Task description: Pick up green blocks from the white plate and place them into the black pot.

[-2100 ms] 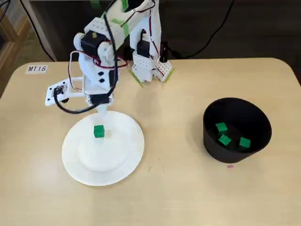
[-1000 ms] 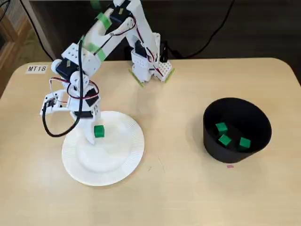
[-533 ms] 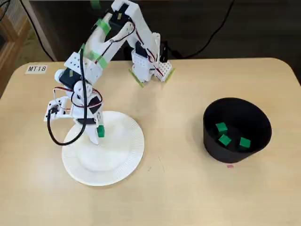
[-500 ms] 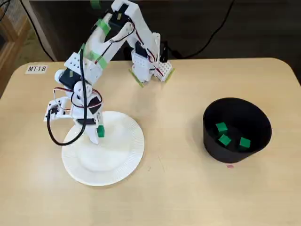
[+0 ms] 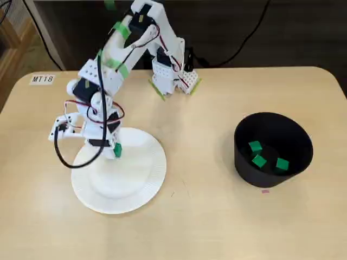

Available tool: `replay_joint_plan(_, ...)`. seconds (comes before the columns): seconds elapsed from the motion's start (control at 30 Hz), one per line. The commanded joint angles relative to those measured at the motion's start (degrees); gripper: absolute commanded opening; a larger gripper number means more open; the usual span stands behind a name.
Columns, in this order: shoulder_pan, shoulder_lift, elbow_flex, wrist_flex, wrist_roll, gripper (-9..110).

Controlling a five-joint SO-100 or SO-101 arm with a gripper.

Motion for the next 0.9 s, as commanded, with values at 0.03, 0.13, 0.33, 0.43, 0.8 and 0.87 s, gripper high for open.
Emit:
replay_joint_plan(0.03,-10.63,16.79,-5.19,-1.67,8.17,-2)
replay_joint_plan(0.13,-22.06,19.78,-12.92,2.72,12.92,-2)
replay_joint_plan(0.33,-47.46,28.83,-5.98,-3.6,29.97,-2)
replay_joint_plan(0.43,-56.07,37.88,12.3,-21.27,34.54,-2)
replay_joint_plan(0.8,-63.9,42.36,45.0,-47.02,28.92,-2)
replay_joint_plan(0.87,-63.02,40.61,45.7,-48.16,27.6,-2)
